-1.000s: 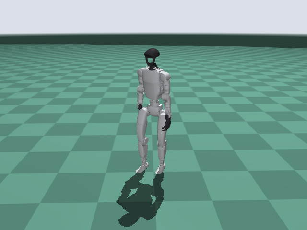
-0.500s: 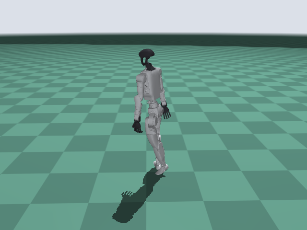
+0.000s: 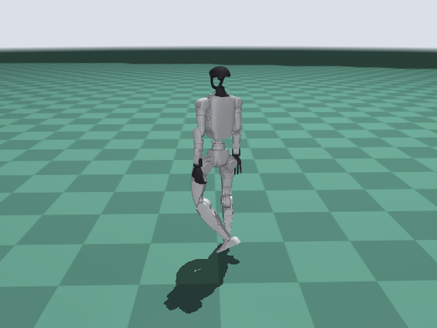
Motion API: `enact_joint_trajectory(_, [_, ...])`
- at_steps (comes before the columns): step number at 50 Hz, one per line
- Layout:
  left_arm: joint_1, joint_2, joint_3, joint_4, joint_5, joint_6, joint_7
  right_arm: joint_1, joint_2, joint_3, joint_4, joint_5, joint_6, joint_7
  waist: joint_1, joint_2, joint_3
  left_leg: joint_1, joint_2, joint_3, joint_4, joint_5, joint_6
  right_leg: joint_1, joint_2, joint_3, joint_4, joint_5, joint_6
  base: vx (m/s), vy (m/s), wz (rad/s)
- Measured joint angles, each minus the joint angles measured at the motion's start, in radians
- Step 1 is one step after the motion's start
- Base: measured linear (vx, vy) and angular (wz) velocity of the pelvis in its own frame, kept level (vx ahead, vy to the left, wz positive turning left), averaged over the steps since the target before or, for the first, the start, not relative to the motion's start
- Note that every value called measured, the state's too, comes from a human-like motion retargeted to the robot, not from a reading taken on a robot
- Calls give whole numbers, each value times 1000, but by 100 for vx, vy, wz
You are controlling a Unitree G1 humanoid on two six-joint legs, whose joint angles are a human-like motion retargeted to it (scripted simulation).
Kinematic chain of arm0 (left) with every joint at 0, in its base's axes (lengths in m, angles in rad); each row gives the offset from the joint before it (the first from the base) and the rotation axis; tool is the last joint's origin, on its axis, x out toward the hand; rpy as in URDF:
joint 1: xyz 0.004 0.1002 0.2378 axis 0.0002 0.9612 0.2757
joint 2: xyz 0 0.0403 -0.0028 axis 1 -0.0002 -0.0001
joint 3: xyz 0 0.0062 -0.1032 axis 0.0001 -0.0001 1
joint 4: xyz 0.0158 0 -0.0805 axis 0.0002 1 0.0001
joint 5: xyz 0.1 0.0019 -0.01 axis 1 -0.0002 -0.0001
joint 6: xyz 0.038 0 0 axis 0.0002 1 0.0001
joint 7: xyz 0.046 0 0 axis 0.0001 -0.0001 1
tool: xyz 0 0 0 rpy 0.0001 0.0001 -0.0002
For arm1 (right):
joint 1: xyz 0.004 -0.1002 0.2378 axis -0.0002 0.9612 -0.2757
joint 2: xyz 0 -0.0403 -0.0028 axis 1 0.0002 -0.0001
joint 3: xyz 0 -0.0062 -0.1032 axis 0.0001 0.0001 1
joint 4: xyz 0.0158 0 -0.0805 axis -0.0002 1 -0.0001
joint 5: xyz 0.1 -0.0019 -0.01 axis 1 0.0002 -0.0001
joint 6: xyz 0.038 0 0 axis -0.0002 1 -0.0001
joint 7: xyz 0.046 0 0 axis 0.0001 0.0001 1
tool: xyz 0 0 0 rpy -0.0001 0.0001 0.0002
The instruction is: In place motions
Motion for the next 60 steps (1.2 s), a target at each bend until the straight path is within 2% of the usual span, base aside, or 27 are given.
enact_joint_trajectory(3, [0,-6,-4,25,6,5,4,-25,16,20,-96,23,-42,19,41,-9,19,-71,-31,-55,-72,-34,37,-15,19,65,-34,28,-13,-17,5,-157])
enact_joint_trajectory(5, [-2,-11,-10,22,16,4,4,-33,25,31,-147,44,-63,31,60,-4,24,-98,-79,-113,-226,-26,41,-22,34,80,-56,44,-13,-16,3,-114])
enact_joint_trajectory(8, [-13,-13,-19,12,15,0,7,-40,38,48,-188,57,-77,50,71,47,44,-103,-129,-341,-485,52,-55,-6,116,93,-75,48,-21,-10,-6,-78])
enact_joint_trajectory(10, [-22,-12,-36,13,5,0,5,-39,43,59,-189,56,-82,57,36,79,60,-68,-116,-395,-603,198,-26,26,160,83,-83,43,-21,5,-17,19])
enact_joint_trajectory(11, [-21,-13,-41,16,3,1,5,-34,45,71,-176,47,-82,58,6,92,52,-42,-104,-401,-622,141,-48,32,173,75,-79,40,-17,14,-18,41])
enact_joint_trajectory(12, [-21,-14,-40,21,2,3,1,-29,48,84,-160,34,-81,57,-19,105,44,-23,-91,-399,-639,105,-64,35,185,74,-73,38,-13,17,-16,2])
enact_joint_trajectory(15, [-42,-18,-26,42,5,13,-9,-11,59,111,-92,-12,-51,27,-71,121,30,8,-56,-413,-682,119,-84,45,201,78,-55,31,-7,10,-16,-35])
enact_joint_trajectory(17, [-66,-17,-43,35,0,12,0,-7,58,98,-22,3,-41,-15,-67,114,47,42,-60,-386,-710,130,-78,70,215,99,-51,26,-9,8,-13,-45])
enact_joint_trajectory(20, [-94,-11,-82,7,18,8,-1,24,37,87,70,42,-28,-22,-80,112,27,63,-63,-386,-729,127,-74,92,223,100,-59,14,4,16,-11,-67])
enact_joint_trajectory(22, [-123,-4,-86,-9,31,9,-7,34,20,81,129,46,0,-33,110,78,8,83,-41,-191,-735,94,-84,62,222,288,-7,-18,23,9,-7,-372])
enact_joint_trajectory(23, [-138,-4,-97,-16,31,8,-8,40,13,66,154,52,12,-49,163,72,8,92,-34,-145,-736,87,-85,63,213,330,9,-32,42,5,-5,-101])
enact_joint_trajectory(24, [-154,-8,-120,-21,24,6,-6,46,8,42,181,64,24,-66,100,76,16,94,-46,-218,-732,95,-79,82,216,252,-14,-19,30,5,-4,276])
enact_joint_trajectory(25, [-170,-15,-148,-25,13,3,-5,52,2,15,209,78,35,-83,-20,86,29,93,-69,-350,-726,110,-69,111,224,114,-57,7,2,7,-3,416])
enact_joint_trajectory(27, [-187,-22,-155,-34,-3,-2,-11,61,-14,19,232,91,57,-88,-77,95,30,98,-70,-398,-723,111,-68,118,208,69,-54,11,16,8,-3,161])
enact_joint_trajectory(29, [-195,-24,-163,-43,-4,-6,-19,72,-26,19,232,81,74,-76,-38,86,18,104,-72,-348,-728,101,-67,125,219,113,-62,1,13,6,-2,-71])
enact_joint_trajectory(32, [-201,-26,-188,-46,5,-11,-16,72,-30,7,230,53,77,-73,-49,86,17,110,-73,-348,-727,97,-64,132,226,108,-69,-1,9,0,0,0])
enact_joint_trajectory(41, [-184,-25,-248,-30,36,-3,-35,61,6,-20,68,31,2,-12,-70,87,26,99,-69,-316,-709,73,-54,102,216,124,-40,-6,20,-4,1,-12])
enact_joint_trajectory(45, [-193,-26,-281,-35,46,1,-38,49,18,-17,23,-3,-31,-31,-72,92,42,87,-62,-290,-686,56,-52,82,209,129,-21,-5,23,-12,4,-34])
enact_joint_trajectory(55, [-254,-34,-357,-65,35,8,-57,79,-3,-34,57,-6,-5,-47,-116,123,67,87,-41,-238,-706,44,-54,32,222,189,7,7,29,-8,2,-31])
enact_joint_trajectory(60, [-269,-27,-367,-71,34,5,-57,88,-7,-54,84,21,17,-50,-163,134,68,82,-24,-178,-722,33,-48,-35,237,271,22,45,51,-14,-4,-75])
